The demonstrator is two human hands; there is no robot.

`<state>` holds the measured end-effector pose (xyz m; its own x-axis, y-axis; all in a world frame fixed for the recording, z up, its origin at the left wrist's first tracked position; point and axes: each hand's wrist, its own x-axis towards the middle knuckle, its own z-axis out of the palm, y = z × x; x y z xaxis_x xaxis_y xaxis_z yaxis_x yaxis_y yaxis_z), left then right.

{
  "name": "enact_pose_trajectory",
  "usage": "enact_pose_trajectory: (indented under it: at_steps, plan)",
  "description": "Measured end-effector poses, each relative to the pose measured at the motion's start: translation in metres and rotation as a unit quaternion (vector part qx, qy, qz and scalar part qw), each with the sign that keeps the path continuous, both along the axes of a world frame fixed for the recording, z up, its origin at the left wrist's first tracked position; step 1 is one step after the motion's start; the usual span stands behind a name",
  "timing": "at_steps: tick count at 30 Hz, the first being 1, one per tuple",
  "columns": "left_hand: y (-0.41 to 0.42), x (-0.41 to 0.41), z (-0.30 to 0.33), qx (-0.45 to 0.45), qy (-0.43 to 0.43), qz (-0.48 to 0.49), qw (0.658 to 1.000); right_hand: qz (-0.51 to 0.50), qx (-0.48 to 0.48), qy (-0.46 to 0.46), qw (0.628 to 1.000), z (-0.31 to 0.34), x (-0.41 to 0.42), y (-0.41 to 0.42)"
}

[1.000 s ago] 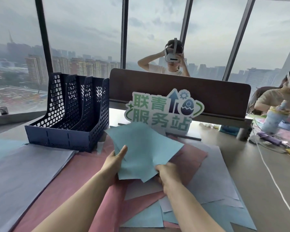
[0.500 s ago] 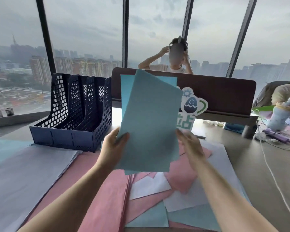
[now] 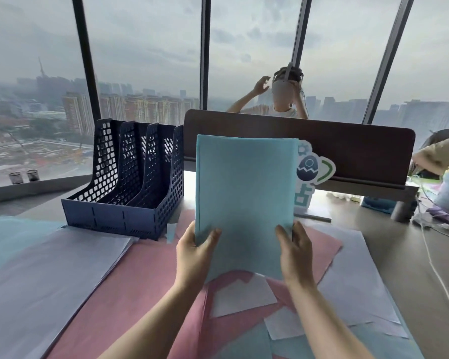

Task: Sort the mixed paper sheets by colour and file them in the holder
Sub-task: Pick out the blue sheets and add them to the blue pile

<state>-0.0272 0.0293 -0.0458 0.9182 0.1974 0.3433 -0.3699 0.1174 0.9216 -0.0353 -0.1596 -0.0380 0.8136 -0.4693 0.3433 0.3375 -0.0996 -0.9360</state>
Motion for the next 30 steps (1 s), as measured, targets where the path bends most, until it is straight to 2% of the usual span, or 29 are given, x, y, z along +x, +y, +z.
enact_pose_trajectory:
  at_steps: [3,8,11,15,17,20,23,27,30]
  plan:
    - [-0.005,0.002,-0.002,-0.028,0.007,-0.011,1.0,0.042,0.037,0.023,0.998,-0.006,0.003,0.004]
    - [0.002,0.014,0.004,0.093,0.024,0.024,0.995,0.011,-0.101,0.062,0.993,0.0,0.003,0.013]
    - [0.037,0.022,0.029,0.109,0.023,0.04,0.993,0.008,-0.15,0.045,0.988,0.026,0.006,0.031]
    - [0.114,0.008,0.06,0.086,0.024,0.014,0.996,0.089,-0.125,0.021,0.988,0.055,0.001,0.087]
    - [0.164,-0.006,0.067,0.114,0.038,0.016,0.993,0.169,-0.082,0.032,0.982,0.065,-0.004,0.124]
    - [0.246,-0.027,0.071,0.242,0.074,0.09,0.963,0.267,-0.096,0.105,0.953,0.071,-0.01,0.189]
    - [0.324,-0.044,0.069,0.316,0.13,0.159,0.926,0.346,-0.139,0.154,0.915,0.064,-0.008,0.258]
    - [0.415,-0.05,0.058,0.391,0.21,0.236,0.864,0.445,-0.081,0.235,0.86,0.054,-0.009,0.348]
    - [0.47,-0.049,0.051,0.446,0.268,0.288,0.804,0.473,-0.072,0.284,0.831,0.042,-0.001,0.407]
